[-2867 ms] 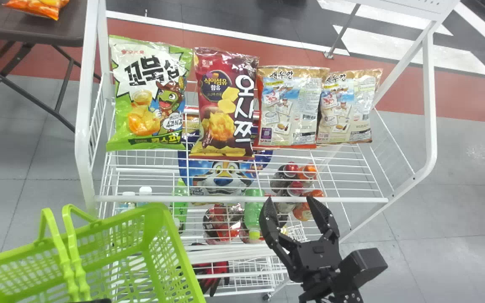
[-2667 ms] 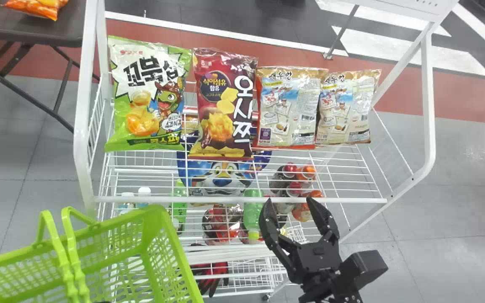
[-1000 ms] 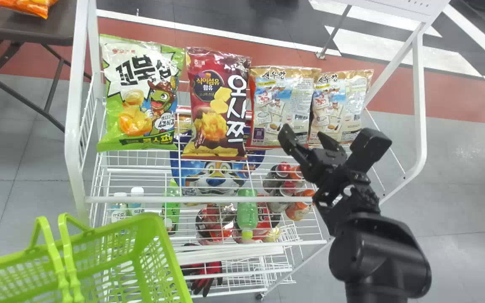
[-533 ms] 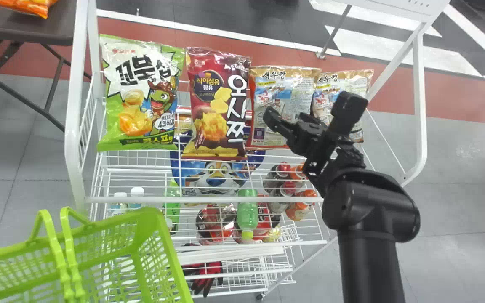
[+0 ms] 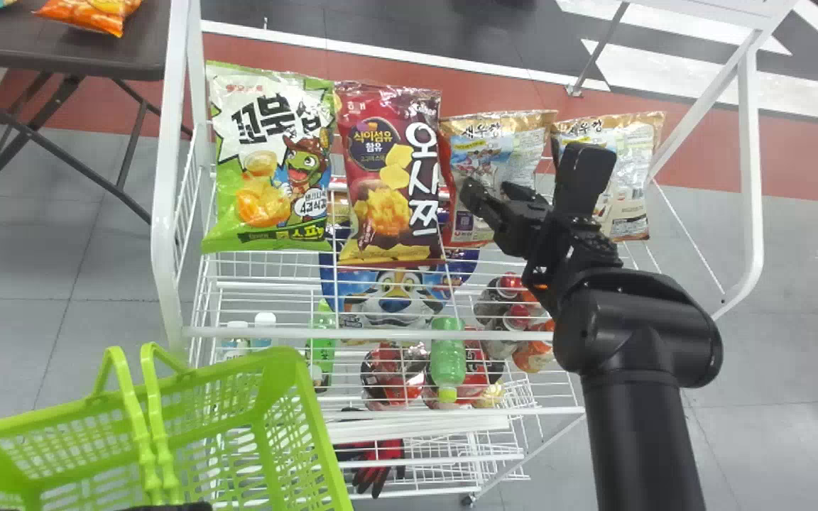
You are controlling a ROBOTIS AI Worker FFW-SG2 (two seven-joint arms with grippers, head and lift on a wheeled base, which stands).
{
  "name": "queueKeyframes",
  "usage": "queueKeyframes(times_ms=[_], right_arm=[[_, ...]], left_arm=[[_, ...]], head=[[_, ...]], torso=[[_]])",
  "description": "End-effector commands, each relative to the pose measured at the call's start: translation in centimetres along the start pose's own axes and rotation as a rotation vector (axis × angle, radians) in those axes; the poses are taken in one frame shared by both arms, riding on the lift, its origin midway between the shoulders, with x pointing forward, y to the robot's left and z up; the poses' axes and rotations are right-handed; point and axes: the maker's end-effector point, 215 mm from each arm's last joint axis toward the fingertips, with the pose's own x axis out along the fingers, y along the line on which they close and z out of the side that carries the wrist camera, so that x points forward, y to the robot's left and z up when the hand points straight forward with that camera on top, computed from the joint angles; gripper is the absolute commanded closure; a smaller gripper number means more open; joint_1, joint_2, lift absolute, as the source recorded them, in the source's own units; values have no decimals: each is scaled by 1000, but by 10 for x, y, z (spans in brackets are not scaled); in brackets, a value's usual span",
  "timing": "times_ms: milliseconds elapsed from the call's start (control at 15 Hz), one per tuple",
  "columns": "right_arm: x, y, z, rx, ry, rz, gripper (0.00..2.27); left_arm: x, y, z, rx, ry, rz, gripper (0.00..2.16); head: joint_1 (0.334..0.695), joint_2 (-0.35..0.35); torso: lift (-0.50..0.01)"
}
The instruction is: Hold basket handle with left hand then pick Saewookkang with right hand and place into basket
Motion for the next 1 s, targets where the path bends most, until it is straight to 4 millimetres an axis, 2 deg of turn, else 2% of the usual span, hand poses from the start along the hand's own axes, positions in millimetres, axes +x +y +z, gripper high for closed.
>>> queueKeyframes(times_ms=[0,67,267,467,600,933], right_arm=[[-4,-6,-6,4,13,-16,2047],[-8,-6,0,1,-5,-17,2219],[-22,-11,17,-9,-58,-27,2243],[-44,-12,28,-31,-92,-43,2243],[-59,-4,35,-39,-97,-33,2243],[-106,34,28,-26,-7,48,2243]], left_arm=[[1,-1,-2,-36,0,-12,2155],[0,0,-2,-37,-1,-11,2155],[-1,0,-2,-39,-4,-10,2155],[0,0,-1,-39,-3,-11,2155],[0,1,0,-39,-2,-12,2155],[-1,1,2,-39,-6,-11,2155]], head=[[695,-289],[695,-292],[695,-301],[695,-311],[695,-318],[695,-300]], torso=[[-16],[-16],[-16],[-16],[-16],[-16]])
